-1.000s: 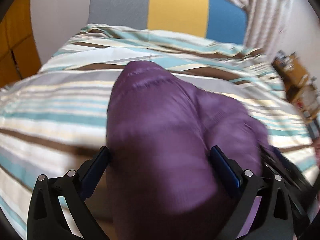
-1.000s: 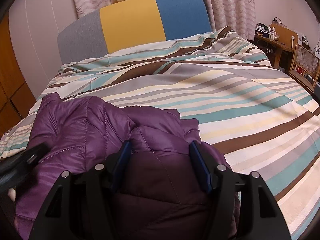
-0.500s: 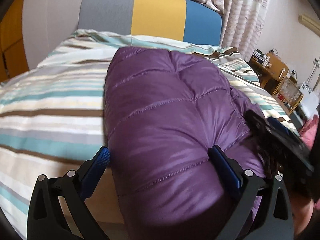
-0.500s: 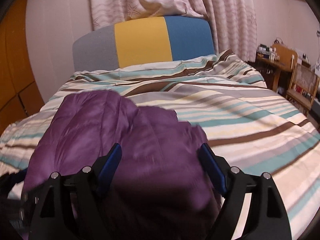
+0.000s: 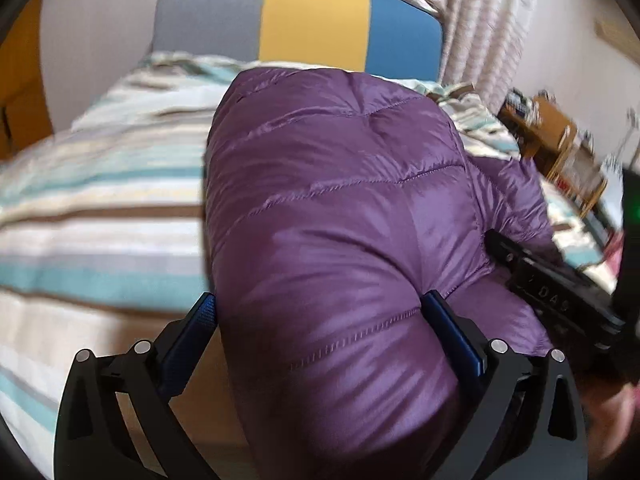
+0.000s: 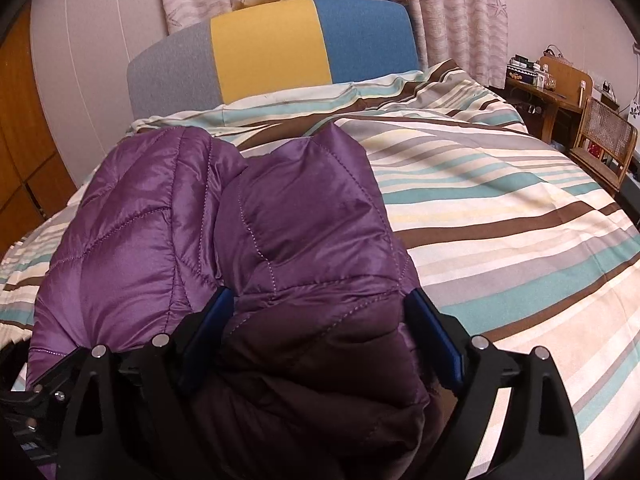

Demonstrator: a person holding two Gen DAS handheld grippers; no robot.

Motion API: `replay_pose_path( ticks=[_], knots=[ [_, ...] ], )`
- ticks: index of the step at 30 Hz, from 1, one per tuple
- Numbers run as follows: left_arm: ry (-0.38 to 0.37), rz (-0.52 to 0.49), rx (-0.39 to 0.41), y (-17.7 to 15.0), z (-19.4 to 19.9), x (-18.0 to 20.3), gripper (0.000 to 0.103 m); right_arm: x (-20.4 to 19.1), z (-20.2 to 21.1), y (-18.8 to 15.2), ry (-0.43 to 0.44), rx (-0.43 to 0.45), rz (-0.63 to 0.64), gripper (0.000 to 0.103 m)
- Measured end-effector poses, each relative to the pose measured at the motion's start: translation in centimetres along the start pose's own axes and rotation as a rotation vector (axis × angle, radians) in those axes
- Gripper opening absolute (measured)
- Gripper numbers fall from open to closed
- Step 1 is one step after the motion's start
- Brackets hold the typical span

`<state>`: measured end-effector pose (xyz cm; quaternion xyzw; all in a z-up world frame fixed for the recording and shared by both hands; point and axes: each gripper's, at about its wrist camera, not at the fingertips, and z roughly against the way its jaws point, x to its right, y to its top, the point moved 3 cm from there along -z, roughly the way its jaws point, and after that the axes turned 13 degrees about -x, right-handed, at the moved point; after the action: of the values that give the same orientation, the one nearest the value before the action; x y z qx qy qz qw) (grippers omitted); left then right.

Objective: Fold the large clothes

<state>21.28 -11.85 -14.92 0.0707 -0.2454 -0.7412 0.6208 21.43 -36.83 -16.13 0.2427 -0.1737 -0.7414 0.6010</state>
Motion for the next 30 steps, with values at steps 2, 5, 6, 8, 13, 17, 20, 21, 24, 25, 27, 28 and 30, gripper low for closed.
replay_pose_path(
  ticks=[2,5,6,8,13,17,20,21,24,25,27,28,30],
  knots=[
    [-0.09,0.081,-0.021,-0.8,0.6,-1.0,0.1,0.2,0.6,-0.2,0.024,0.007,-0.011,0.089],
    [-0.199,0.159,-0.049,-1.9,1.3,-2.0,0.1,0.7,1.7,-0.7,0.056,0.011,-0.029,0.091],
    [-0.224,0.169,-0.055,-2.1,1.5,-2.3,0.1,0.7,2.1,-0.9,0.063,0.011,-0.032,0.092],
    [-0.256,0.174,-0.064,-2.5,2.0,-2.5,0.1,0.8,2.9,-1.5,0.08,0.007,-0.036,0.092],
    [-0.281,0.118,-0.057,-3.0,3.8,-2.0,0.1,1.0,4.3,-2.6,0.125,-0.021,-0.035,0.093],
    [-0.282,0.058,-0.053,-3.4,4.2,-1.1,0.1,1.8,4.3,-3.4,0.211,-0.078,-0.076,0.094],
    [-0.248,0.035,-0.083,-3.6,3.3,-0.9,0.1,2.2,3.9,-3.7,0.246,-0.109,-0.092,0.095],
    [-0.252,0.041,-0.098,-3.6,2.9,-0.9,0.1,2.3,3.7,-3.7,0.251,-0.119,-0.093,0.096],
    [-0.323,0.111,-0.167,-3.9,1.5,-1.8,0.1,2.6,2.9,-3.6,0.278,-0.157,-0.108,0.099],
    [-0.343,0.132,-0.182,-3.9,1.2,-2.1,0.1,2.7,2.5,-3.6,0.303,-0.172,-0.125,0.099],
    [-0.328,0.105,-0.183,-3.9,1.2,-1.9,0.1,3.0,2.1,-3.6,0.335,-0.185,-0.137,0.099],
    [-0.319,0.084,-0.187,-3.9,1.2,-1.5,0.1,2.9,2.0,-3.6,0.346,-0.193,-0.134,0.098],
    [-0.295,0.029,-0.197,-3.8,1.2,-0.6,0.1,2.9,1.7,-3.4,0.386,-0.204,-0.134,0.089]
  ],
)
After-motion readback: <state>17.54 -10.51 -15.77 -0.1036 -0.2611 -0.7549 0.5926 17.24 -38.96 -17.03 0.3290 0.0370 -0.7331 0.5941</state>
